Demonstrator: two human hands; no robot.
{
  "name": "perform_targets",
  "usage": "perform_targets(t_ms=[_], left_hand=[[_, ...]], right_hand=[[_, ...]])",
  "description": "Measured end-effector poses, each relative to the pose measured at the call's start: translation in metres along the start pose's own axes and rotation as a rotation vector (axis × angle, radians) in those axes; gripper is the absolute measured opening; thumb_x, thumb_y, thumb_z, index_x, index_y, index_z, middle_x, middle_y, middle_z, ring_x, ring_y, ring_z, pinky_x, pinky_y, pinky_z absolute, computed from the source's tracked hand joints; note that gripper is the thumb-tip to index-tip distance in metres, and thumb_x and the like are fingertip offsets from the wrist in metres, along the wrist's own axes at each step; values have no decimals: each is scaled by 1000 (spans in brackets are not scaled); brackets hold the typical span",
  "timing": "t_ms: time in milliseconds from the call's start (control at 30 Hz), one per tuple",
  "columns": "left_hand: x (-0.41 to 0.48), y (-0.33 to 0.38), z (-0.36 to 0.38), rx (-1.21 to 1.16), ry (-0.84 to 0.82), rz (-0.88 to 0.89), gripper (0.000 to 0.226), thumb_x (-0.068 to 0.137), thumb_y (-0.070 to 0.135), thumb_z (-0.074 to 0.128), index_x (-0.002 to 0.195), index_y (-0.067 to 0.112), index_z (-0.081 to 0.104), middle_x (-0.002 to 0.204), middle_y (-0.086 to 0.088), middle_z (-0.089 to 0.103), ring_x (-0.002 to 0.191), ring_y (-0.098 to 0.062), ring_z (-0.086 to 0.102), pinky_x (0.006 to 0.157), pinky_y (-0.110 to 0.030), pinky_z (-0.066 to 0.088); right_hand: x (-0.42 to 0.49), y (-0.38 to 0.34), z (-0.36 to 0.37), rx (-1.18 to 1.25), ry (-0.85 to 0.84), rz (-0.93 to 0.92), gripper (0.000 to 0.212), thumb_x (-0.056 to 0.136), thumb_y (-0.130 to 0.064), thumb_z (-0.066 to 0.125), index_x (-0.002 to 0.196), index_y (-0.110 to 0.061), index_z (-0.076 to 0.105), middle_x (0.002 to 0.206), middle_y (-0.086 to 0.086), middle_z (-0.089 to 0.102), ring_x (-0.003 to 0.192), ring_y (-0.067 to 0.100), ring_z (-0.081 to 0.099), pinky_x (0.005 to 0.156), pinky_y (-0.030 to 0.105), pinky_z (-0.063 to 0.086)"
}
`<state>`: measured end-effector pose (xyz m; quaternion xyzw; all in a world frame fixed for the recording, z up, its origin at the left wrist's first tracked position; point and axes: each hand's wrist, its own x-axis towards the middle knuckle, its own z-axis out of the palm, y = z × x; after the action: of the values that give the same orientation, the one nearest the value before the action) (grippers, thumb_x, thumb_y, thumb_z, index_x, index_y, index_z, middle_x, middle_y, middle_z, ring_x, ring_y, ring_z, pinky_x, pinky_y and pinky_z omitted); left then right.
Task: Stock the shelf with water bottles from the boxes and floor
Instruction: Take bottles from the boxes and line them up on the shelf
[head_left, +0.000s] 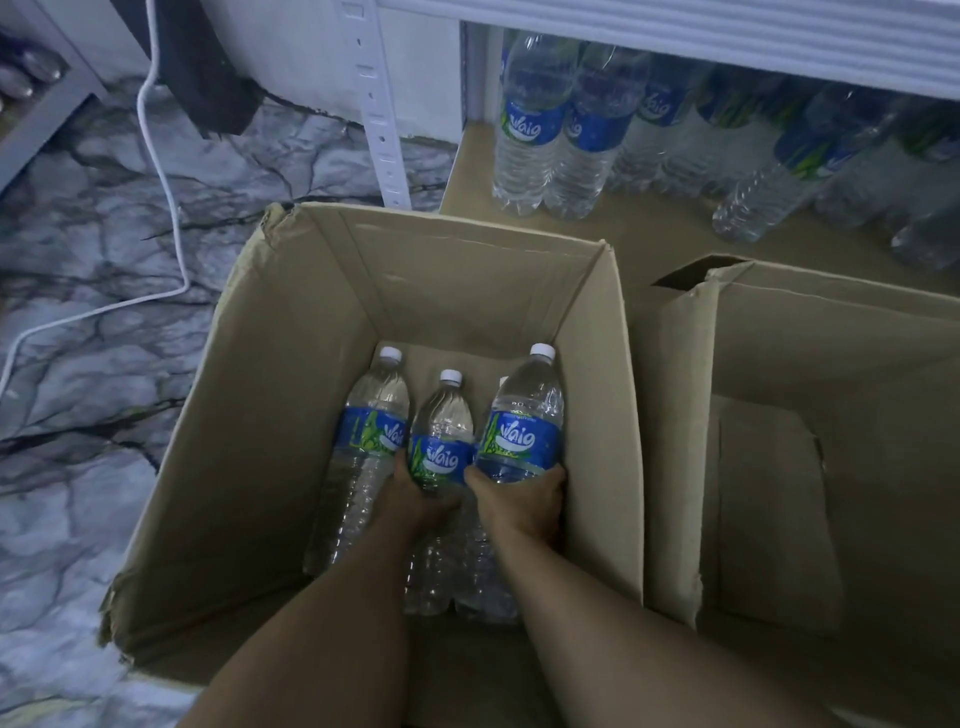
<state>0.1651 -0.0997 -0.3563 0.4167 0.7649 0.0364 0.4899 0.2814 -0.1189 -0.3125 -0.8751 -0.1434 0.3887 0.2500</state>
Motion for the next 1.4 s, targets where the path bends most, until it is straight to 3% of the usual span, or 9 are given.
perform_targets(t_ms=[133,300,433,533,733,900,1067,1233,1400], left_hand=[[12,-8,8,27,-32,4,128,43,56,72,150,20,14,141,-12,49,124,-33,53,102,-50,44],[-8,10,-6,84,59,50,91,61,30,88,137,17,39,123,-9,63,114,-30,59,93,-37,47],[-13,16,-9,96,134,56,102,41,57,81,131,26,44,118,-6,67,109,-29,62,93,-42,51],[-26,31,-18,87,201,59,98,53,52,86,137,28,42,121,-8,65,113,-30,60,93,-35,47],[-53,64,-50,-53,381,123,92,48,50,89,129,31,48,115,-7,67,111,-31,60,89,-36,47],[-96,84,-83,-87,542,180,65,49,52,86,102,27,58,93,1,70,97,-25,65,73,-28,41],[-154,99,-114,-187,709,294,74,56,45,89,117,20,56,103,-2,67,109,-30,57,80,-32,36],[-189,120,-138,-292,862,477,79,47,55,88,113,27,58,99,3,71,101,-25,65,87,-37,49],[-226,163,-143,-288,945,676,85,48,57,86,121,24,56,103,2,71,99,-24,65,86,-44,51]], right_hand=[[4,4,-2,46,-6,16,98,47,-41,92,129,-21,42,121,5,62,106,27,64,89,44,54],[3,7,-1,94,-4,13,98,45,-41,91,129,-23,45,118,3,63,102,25,65,88,42,54],[2,6,-1,131,0,5,87,47,-38,91,121,-22,49,114,3,65,99,25,66,87,41,55],[-4,2,-5,155,0,-27,85,44,-39,89,117,-21,50,111,3,66,97,26,67,84,42,56],[-23,-18,-20,180,15,-202,98,42,-39,90,127,-19,46,118,5,63,106,26,64,85,34,52],[-50,-40,-34,276,-131,-336,79,48,-37,90,113,-29,47,103,-8,68,90,15,69,78,30,53],[-73,-62,-68,368,-273,-508,96,45,-40,91,129,-25,47,106,-9,70,94,6,68,86,32,55],[-84,-98,-122,404,-361,-703,80,55,-22,93,122,-27,50,102,-11,70,86,-9,65,76,8,48],[-91,-139,-175,464,-301,-886,70,51,-36,92,109,-38,54,101,-11,71,95,4,68,90,34,54]])
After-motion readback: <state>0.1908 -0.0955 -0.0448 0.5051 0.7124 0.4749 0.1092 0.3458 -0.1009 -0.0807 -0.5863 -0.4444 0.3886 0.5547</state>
